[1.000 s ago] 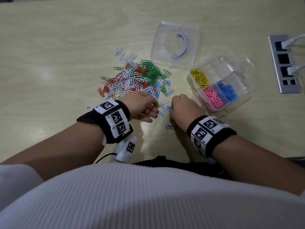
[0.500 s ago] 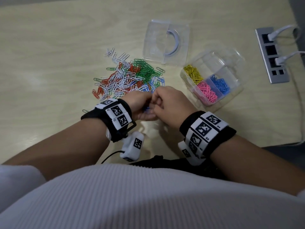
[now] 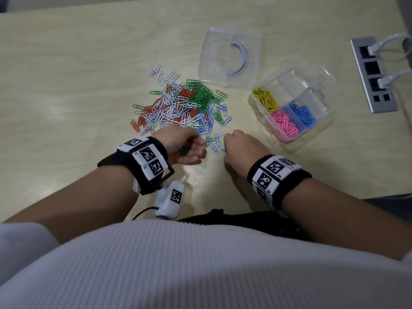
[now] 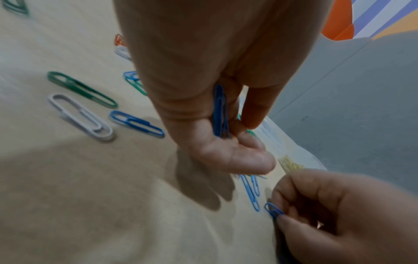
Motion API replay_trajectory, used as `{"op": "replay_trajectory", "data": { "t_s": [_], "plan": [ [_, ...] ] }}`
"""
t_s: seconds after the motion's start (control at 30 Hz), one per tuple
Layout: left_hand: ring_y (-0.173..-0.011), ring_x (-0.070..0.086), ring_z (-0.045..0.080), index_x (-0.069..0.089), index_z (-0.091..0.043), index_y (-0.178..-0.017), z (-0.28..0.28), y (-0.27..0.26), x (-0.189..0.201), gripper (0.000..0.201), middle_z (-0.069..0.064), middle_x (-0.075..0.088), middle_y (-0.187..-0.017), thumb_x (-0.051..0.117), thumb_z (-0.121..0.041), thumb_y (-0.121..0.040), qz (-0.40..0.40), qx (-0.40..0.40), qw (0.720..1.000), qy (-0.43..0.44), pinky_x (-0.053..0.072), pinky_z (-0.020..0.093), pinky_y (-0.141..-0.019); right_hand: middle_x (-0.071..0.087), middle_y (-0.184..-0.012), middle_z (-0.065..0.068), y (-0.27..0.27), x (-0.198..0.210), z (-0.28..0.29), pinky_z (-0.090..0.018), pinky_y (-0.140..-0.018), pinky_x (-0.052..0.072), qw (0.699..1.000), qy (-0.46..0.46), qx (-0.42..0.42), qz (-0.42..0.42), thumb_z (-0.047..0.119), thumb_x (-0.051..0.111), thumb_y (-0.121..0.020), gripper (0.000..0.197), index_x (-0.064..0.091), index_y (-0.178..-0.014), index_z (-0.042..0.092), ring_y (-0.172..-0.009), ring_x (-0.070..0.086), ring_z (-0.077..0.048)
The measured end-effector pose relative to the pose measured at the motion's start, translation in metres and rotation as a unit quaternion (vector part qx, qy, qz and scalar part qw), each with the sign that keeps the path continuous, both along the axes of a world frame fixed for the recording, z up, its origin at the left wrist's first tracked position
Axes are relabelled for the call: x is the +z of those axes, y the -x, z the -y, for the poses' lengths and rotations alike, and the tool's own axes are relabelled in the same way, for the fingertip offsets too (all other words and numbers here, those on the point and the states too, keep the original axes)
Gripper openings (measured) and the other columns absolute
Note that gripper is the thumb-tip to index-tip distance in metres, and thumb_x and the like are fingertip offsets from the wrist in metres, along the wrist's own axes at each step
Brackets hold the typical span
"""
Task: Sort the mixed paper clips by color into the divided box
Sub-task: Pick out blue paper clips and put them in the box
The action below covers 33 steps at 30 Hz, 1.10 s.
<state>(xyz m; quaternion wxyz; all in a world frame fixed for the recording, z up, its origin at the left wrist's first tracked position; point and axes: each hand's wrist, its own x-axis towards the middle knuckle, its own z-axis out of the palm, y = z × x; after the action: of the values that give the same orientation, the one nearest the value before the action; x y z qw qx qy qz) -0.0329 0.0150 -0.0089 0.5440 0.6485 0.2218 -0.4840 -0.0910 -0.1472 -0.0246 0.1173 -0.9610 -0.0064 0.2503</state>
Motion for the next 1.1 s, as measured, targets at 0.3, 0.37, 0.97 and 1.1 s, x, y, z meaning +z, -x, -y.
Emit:
{"op": "replay_trajectory", "data": {
  "t_s": [0.3,0.37,0.97,1.1],
  "plan": [
    [-0.059,0.063,0.017,0.064,-0.004,-0.087,0.008,0.009,-0.001,0.024,0.011,0.065,-0.074,0.050,-0.021,-0.097,0.007,0.013,1.000,0.021,0.060,0.035,-0.068,0.052,-0.094,0.000,-0.002,0.028,-0.018,-0.030,-0.078,0.040,0.972,-0.207,0.010,0.108,0.024,0.061,-0.085,0.019,0.064,-0.103,0.019,-0.088,0.051,-0.016],
    [-0.052,0.061,0.012,0.063,-0.008,-0.080,0.006,0.006,-0.002,0.030,0.006,0.063,-0.066,0.046,-0.024,-0.098,-0.014,-0.008,1.000,0.022,0.058,0.030,-0.063,0.052,-0.093,0.000,-0.004,0.026,-0.012,-0.030,-0.074,0.041,0.972,-0.205,-0.063,0.092,0.023,0.061,-0.082,0.019,0.058,-0.101,0.019,-0.083,0.050,-0.018],
    [-0.069,0.066,0.019,0.064,-0.004,-0.091,-0.008,0.011,-0.003,0.033,0.014,0.065,-0.081,0.043,-0.028,-0.100,-0.016,0.000,1.000,0.016,0.058,0.037,-0.074,0.058,-0.083,0.005,-0.016,0.028,-0.021,-0.026,-0.076,0.044,0.980,-0.192,0.024,0.050,0.016,0.064,-0.083,0.010,0.068,-0.092,0.017,-0.081,0.057,-0.015],
    [-0.063,0.064,0.016,0.063,-0.005,-0.091,-0.006,0.009,-0.002,0.026,0.010,0.064,-0.076,0.047,-0.025,-0.098,-0.026,0.000,0.999,0.039,0.057,0.032,-0.074,0.064,-0.090,0.003,-0.019,0.032,-0.025,-0.026,-0.076,0.045,0.969,-0.226,-0.021,0.092,0.017,0.060,-0.084,0.013,0.069,-0.094,0.018,-0.080,0.056,-0.012]
  ]
}}
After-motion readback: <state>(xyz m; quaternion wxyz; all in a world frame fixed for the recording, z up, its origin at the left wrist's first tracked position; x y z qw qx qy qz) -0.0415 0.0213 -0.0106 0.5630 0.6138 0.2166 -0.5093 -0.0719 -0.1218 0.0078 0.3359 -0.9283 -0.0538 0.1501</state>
